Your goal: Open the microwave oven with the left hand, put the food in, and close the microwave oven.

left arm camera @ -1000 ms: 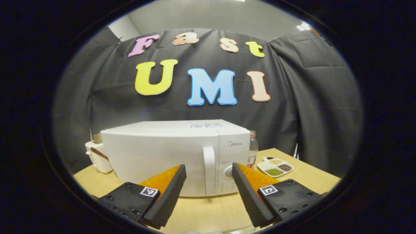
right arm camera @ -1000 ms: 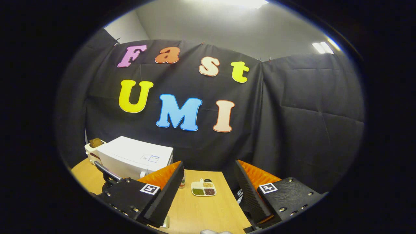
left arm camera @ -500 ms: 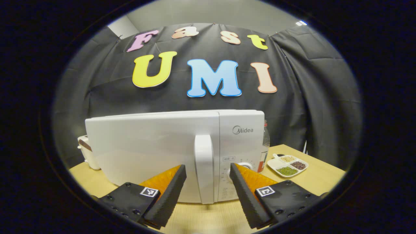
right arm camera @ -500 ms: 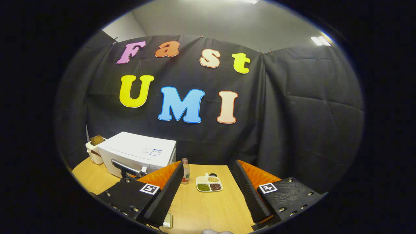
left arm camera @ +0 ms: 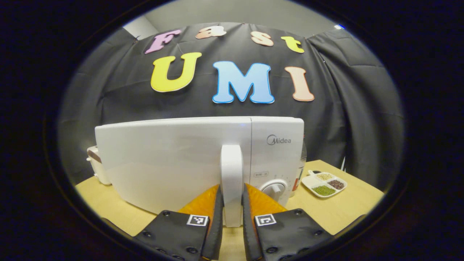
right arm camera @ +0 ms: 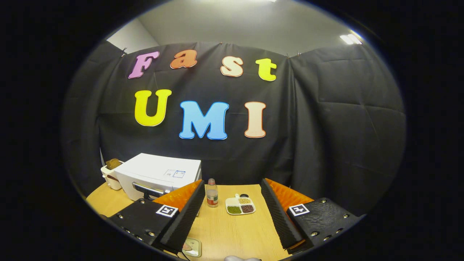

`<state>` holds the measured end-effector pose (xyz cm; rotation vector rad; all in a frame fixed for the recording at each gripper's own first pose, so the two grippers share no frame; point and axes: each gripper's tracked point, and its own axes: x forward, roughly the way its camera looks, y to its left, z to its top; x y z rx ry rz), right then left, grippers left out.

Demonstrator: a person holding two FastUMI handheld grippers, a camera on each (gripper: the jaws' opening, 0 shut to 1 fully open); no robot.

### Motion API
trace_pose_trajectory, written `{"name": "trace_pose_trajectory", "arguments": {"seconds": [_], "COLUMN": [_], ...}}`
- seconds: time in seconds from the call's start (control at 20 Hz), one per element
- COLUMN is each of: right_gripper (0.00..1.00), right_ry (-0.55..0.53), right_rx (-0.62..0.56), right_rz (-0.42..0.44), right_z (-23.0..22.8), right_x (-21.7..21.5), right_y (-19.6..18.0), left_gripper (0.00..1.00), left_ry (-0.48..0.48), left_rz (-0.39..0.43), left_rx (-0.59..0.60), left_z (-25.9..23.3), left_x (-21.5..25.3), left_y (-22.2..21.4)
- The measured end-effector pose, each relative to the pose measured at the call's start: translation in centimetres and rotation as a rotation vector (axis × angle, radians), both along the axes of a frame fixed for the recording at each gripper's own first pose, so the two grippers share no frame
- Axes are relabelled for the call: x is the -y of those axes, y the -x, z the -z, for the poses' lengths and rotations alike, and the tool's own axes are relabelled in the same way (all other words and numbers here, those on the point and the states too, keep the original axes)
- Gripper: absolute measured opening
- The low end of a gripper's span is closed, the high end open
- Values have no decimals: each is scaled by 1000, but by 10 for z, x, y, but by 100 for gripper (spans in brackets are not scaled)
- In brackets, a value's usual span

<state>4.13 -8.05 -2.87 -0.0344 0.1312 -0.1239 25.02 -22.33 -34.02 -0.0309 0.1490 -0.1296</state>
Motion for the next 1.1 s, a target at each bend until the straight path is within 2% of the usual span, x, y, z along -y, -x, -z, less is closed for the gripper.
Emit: {"name": "trace_pose_trajectory", "arguments": {"seconds": [0.15, 0.45, 0.75, 0.85, 0.95, 1.1], "right_gripper": [95, 95, 95, 95, 95, 95], "right_ry": [-13, -10, 8, 8, -5, -28], "right_rx": [-8, -10, -6, -11, -17, -32], "right_rz": [3, -4, -26, -30, -37, -62], "right_z": [4, 5, 3, 4, 7, 13], "right_x": [1, -3, -8, -6, -7, -14], "right_y": [3, 10, 15, 19, 21, 25], "left_gripper": [33, 24, 19, 19, 20, 19], "left_ry": [-11, 8, 19, 35, -16, -5], "left_rz": [13, 68, 67, 48, 47, 51], "left_rx": [-4, -36, -52, -96, -18, -47], "left_z": [0, 0, 0, 7, -3, 1], "left_x": [-1, -1, -2, -6, -19, -39], "left_y": [0, 2, 3, 24, 54, 100]}}
